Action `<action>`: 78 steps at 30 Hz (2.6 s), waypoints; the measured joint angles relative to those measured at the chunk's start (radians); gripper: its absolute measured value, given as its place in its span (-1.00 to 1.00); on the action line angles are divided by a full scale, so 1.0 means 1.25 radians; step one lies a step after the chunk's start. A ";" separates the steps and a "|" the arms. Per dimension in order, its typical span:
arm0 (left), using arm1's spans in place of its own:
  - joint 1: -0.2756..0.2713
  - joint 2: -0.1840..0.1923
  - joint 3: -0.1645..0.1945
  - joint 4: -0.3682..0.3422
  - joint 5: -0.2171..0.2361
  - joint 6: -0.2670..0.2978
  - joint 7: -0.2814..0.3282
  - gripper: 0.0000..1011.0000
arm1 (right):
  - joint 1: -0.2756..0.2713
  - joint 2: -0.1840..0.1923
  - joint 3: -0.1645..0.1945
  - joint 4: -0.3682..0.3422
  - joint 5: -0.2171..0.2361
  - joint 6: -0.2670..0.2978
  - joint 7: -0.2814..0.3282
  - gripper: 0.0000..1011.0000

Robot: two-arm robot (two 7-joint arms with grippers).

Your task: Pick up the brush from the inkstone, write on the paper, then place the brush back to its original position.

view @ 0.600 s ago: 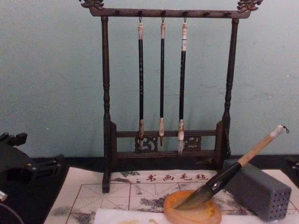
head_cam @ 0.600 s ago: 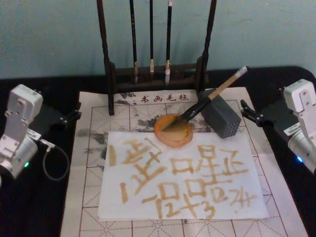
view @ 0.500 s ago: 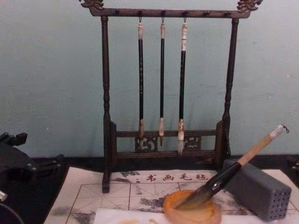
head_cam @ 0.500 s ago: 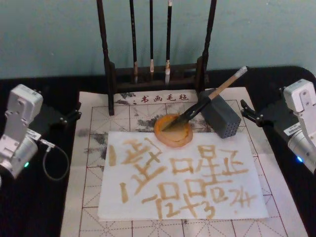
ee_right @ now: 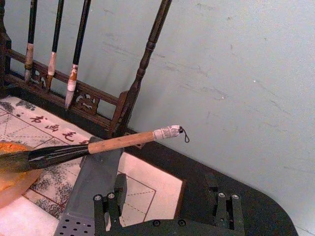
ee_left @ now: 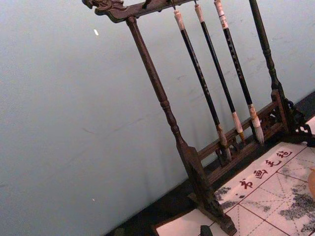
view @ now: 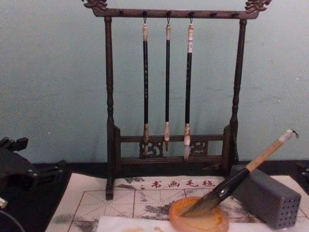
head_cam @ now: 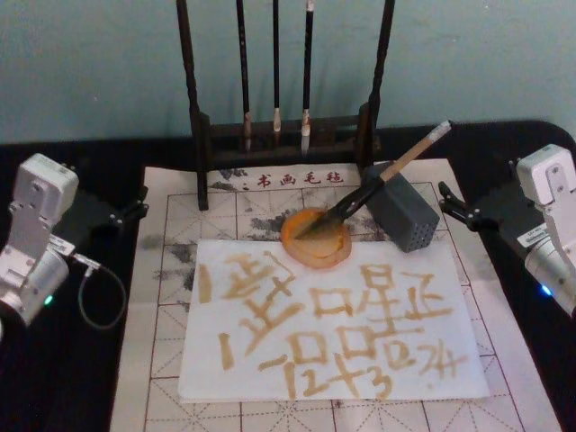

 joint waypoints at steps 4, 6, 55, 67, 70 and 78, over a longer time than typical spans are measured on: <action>0.000 0.000 0.000 0.000 0.000 0.000 0.000 0.98 | 0.000 0.000 0.000 0.000 0.000 0.000 0.000 0.98; 0.000 0.000 0.000 0.000 0.000 0.000 0.000 0.98 | 0.000 0.000 0.000 0.000 0.000 0.000 0.000 0.98; 0.000 0.000 0.000 0.000 0.000 0.000 0.000 0.98 | -0.002 -0.001 0.003 -0.001 0.000 0.000 0.002 0.98; 0.000 0.000 0.000 0.000 0.000 0.000 0.000 0.98 | -0.027 -0.017 0.060 -0.034 0.123 0.073 0.101 0.98; 0.000 0.000 0.000 0.000 0.000 0.000 0.000 0.98 | -0.029 -0.027 0.078 -0.041 0.172 0.108 0.134 0.98; 0.000 0.000 0.000 0.000 0.000 0.000 0.000 0.98 | -0.022 -0.078 0.137 -0.044 0.321 0.223 0.204 0.98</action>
